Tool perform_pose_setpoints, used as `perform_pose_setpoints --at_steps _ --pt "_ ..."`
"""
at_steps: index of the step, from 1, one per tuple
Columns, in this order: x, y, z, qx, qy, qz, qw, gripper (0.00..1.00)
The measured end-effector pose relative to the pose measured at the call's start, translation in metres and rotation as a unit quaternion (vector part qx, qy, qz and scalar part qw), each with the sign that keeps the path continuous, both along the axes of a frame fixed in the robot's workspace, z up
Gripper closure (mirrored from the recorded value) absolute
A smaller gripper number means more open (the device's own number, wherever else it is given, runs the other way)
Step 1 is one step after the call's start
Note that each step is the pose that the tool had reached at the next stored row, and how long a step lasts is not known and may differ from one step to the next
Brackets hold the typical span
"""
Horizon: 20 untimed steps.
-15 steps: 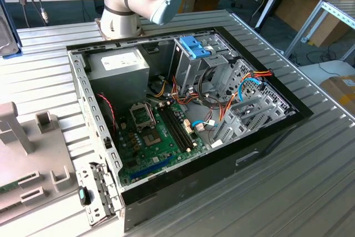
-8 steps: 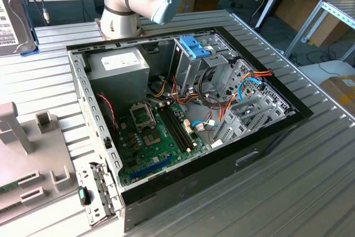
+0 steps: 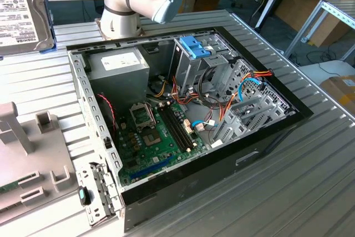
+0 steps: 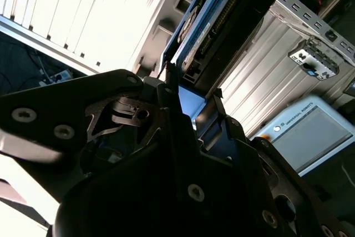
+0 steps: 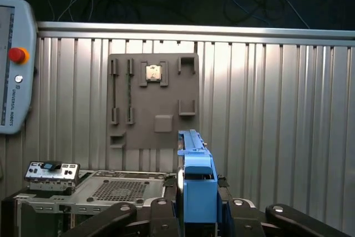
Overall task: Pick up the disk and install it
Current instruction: 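Pick up the disk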
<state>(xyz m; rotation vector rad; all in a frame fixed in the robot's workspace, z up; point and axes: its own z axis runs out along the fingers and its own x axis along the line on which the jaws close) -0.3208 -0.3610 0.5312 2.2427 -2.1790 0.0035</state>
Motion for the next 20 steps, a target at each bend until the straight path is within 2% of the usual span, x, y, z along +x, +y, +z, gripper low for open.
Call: perform_pose_setpoints --at_steps 5,7,10,17,20 --pt "0.0145 0.0 0.0 0.0 0.0 0.0 1.0 0.64" --pt "0.0257 0.0 0.0 0.0 0.0 0.0 1.0 0.64" --pt "0.0367 0.0 0.0 0.0 0.0 0.0 1.0 0.64" --pt "0.0385 0.0 0.0 0.0 0.0 0.0 1.0 0.64" --pt "0.0475 0.0 0.0 0.0 0.0 0.0 1.0 0.64"
